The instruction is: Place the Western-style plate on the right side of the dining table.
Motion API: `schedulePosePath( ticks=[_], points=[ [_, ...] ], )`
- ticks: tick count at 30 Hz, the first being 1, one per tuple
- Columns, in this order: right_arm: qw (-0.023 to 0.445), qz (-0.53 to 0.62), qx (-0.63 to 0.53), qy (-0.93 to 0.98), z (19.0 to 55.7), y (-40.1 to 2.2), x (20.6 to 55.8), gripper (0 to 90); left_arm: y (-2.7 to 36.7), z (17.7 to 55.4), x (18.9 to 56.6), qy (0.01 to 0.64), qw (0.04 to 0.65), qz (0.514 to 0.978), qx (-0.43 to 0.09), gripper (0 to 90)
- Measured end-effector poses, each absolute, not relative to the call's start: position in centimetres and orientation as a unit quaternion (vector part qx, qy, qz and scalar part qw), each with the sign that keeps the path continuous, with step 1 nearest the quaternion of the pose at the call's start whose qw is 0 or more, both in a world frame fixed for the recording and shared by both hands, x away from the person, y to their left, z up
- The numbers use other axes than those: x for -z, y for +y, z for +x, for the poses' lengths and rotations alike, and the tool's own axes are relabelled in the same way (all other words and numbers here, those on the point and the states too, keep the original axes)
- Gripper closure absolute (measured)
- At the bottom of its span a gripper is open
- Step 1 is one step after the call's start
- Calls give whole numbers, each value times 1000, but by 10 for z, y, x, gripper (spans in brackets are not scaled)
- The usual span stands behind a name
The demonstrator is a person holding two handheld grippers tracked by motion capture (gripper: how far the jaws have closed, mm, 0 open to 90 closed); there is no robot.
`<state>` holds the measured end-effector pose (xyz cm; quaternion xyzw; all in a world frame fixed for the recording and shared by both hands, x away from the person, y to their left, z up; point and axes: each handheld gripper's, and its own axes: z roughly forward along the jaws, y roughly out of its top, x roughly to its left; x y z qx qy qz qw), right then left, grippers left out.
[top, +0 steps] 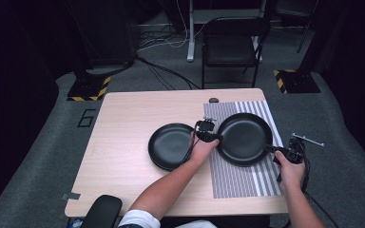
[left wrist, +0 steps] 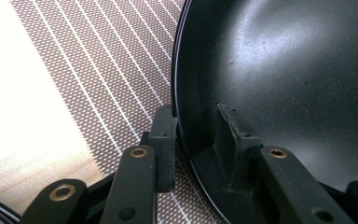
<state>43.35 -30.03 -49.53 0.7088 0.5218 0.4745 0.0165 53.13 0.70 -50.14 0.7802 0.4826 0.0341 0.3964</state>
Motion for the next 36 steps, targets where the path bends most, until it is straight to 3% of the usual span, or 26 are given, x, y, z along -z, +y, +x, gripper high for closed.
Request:
schedulePosePath(
  ticks=[36],
  points=[
    [7,732,-449,512,442,-305,510,764,-2,535,503,471,377,795,-61,661]
  ],
)
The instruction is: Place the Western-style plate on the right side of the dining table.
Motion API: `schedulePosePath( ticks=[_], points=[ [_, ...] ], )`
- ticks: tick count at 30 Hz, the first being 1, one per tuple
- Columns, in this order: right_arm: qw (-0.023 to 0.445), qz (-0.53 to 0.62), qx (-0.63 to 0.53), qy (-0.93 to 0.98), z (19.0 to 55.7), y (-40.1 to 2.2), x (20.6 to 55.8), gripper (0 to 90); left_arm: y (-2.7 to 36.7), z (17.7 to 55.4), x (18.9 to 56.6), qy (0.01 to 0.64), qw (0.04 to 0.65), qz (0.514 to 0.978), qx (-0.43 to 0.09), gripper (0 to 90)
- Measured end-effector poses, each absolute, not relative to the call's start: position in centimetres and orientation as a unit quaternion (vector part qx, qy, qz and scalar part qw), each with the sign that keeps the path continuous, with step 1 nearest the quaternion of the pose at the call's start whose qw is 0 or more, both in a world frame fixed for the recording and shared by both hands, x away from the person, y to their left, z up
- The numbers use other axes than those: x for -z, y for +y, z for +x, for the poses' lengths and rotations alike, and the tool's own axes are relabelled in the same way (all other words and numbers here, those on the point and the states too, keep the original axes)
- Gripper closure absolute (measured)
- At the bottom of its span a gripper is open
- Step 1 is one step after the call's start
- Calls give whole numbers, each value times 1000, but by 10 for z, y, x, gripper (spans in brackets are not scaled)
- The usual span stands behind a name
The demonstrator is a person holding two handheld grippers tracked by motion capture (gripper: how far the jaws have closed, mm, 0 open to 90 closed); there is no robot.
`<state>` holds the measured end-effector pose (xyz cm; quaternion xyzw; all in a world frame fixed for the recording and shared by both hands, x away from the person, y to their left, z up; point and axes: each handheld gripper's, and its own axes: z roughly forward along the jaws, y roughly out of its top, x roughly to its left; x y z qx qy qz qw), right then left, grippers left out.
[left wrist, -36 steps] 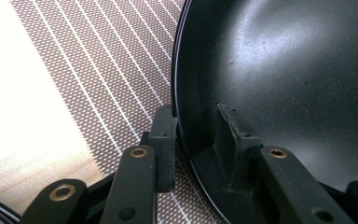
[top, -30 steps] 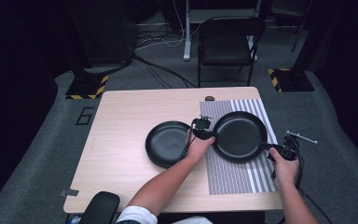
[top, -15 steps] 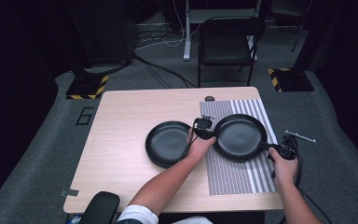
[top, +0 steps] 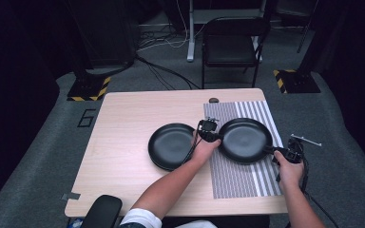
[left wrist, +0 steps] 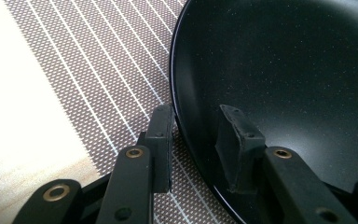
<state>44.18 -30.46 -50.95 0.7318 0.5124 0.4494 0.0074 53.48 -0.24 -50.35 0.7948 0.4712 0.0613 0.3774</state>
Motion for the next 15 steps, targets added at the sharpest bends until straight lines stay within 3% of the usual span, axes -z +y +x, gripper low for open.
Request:
schedulePosePath(
  ticks=[15],
  points=[
    [11,737,-432,520,444,-305,516,731,-5,535,504,468,383,794,-56,630]
  ],
)
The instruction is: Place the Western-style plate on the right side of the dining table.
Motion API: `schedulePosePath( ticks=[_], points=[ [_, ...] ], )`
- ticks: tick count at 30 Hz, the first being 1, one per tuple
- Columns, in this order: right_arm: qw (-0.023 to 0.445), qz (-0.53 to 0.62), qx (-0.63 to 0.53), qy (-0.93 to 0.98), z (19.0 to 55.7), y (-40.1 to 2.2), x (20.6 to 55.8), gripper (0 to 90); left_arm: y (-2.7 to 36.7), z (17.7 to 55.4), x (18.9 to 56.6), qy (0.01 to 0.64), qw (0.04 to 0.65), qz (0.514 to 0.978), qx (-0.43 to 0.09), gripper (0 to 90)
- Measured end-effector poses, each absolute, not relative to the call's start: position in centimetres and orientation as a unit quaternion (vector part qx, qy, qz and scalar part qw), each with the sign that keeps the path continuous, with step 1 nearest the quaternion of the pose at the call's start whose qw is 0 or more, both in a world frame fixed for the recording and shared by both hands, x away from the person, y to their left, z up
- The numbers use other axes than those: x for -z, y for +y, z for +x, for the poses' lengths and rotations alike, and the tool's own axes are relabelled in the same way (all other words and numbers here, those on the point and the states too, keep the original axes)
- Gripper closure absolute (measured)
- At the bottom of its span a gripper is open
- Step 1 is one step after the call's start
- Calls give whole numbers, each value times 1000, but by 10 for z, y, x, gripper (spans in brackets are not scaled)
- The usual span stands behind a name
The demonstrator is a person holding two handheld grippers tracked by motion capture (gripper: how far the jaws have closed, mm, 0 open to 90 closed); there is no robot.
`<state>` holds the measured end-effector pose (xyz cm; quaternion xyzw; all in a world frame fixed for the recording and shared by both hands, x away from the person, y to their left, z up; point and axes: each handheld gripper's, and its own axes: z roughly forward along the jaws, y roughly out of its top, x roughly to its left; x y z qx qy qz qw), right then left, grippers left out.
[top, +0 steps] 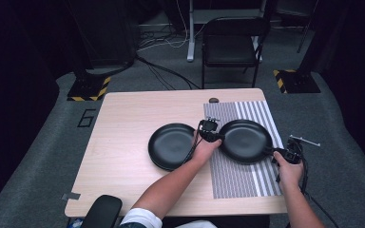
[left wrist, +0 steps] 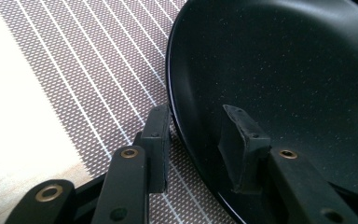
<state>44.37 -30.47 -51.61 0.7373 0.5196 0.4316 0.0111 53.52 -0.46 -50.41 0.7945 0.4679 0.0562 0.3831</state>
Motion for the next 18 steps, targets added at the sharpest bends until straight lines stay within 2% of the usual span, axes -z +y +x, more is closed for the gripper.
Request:
schedulePosePath(
  ticks=[5,8,18],
  points=[
    [15,738,-422,527,443,-304,520,715,-6,535,504,462,385,797,-54,606],
    [29,733,-416,538,443,-302,518,702,-6,532,501,448,385,804,-73,578],
    [79,716,-429,544,427,-306,504,628,3,525,491,446,399,798,-66,530]
  ],
)
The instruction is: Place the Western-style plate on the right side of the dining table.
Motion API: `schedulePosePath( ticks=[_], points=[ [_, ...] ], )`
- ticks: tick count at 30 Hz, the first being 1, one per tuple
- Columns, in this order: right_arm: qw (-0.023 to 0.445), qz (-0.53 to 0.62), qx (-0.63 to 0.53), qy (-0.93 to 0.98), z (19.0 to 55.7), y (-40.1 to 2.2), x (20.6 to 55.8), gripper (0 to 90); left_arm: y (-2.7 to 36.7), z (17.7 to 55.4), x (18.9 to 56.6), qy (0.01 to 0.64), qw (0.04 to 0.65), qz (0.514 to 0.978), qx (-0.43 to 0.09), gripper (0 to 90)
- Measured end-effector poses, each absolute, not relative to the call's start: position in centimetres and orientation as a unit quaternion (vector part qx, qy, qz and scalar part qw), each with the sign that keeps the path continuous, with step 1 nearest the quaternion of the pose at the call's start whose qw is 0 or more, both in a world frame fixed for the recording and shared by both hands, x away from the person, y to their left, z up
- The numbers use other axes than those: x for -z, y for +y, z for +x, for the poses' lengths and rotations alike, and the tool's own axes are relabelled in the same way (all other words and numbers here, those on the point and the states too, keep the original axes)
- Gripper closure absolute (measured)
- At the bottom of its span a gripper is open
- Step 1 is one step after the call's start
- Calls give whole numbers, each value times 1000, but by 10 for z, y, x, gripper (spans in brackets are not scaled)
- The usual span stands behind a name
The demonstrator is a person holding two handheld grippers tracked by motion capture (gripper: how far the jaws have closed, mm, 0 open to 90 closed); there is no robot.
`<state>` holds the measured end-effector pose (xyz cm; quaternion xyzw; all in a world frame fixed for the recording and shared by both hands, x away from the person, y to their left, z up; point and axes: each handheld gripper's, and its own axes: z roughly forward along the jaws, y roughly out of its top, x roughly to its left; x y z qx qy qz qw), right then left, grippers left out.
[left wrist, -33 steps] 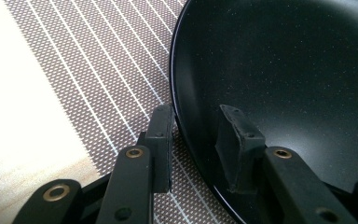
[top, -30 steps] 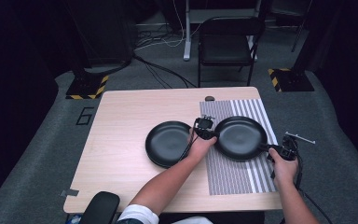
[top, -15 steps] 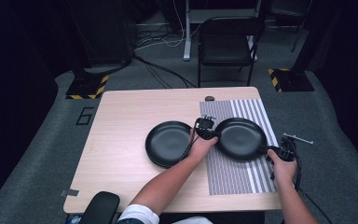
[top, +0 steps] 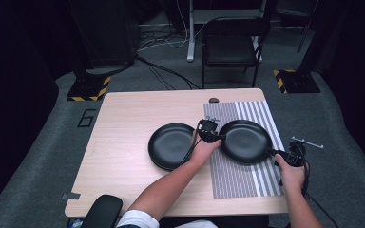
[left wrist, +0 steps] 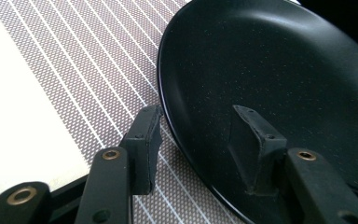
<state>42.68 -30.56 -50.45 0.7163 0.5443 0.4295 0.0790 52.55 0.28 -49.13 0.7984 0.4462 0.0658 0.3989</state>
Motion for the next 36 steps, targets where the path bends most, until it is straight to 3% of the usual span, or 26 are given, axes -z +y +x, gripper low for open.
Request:
schedulePosePath(
  ticks=[12,36],
  points=[
    [121,683,-447,564,420,-301,479,609,25,523,473,443,415,792,-66,519],
    [101,628,-450,627,423,-258,457,581,109,508,462,442,428,784,-85,502]
  ],
)
